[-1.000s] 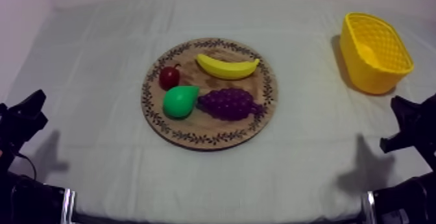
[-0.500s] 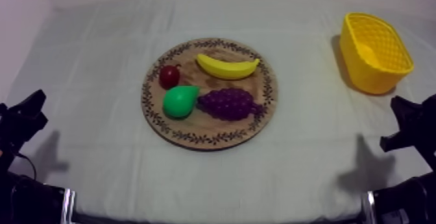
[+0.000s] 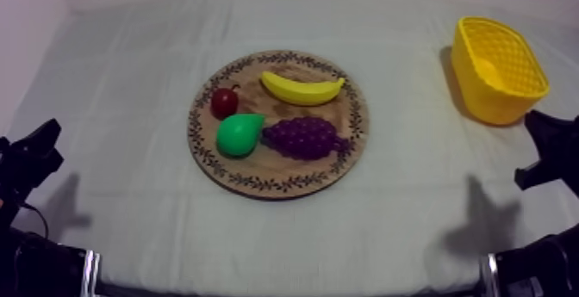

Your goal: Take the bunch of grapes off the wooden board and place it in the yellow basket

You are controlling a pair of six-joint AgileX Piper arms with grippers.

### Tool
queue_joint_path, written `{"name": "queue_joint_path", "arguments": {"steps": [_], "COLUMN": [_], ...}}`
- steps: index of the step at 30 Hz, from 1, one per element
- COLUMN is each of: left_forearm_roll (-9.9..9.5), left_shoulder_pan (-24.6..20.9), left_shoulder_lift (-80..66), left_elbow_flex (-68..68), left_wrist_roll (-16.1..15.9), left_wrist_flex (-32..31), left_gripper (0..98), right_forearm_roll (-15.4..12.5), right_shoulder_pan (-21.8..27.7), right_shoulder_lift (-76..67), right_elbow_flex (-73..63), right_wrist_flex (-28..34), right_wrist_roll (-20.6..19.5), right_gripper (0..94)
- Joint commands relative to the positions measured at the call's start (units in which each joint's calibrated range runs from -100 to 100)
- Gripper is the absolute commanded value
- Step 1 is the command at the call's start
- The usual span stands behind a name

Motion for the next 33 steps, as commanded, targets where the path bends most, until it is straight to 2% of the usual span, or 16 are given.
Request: {"name": "queue_joint_path", "arguments": {"steps": [1,9,19,27,33], "left_forearm_roll": [-0.03,-0.03,-0.03,-0.03,-0.03], "left_shoulder_pan": [0.0,0.0,0.0,0.0,0.0], "left_shoulder_lift": [0.0,0.0,0.0,0.0,0.0], "left_elbow_flex": [0.0,0.0,0.0,0.0,0.0], "left_wrist_roll": [0.0,0.0,0.0,0.0,0.0], "left_wrist_flex": [0.0,0.0,0.0,0.0,0.0], "left_gripper": [0.1,0.1,0.1,0.1,0.1], "right_forearm_roll": [-0.3,-2.1,-7.0,-9.5,-10.9], "right_shoulder_pan": [-0.6,-3.8,-7.6,-11.6,-14.7], "right_shoulder_lift": [5.5,22.7,40.8,53.7,63.6], "right_elbow_flex": [-7.1,-29.8,-50.5,-63.2,-71.9], "right_wrist_flex": [1.6,10.9,24.0,34.6,42.1], "right_wrist_roll": [0.7,4.8,12.3,14.9,15.5], "right_gripper": [0.5,0.5,0.6,0.7,0.7]}}
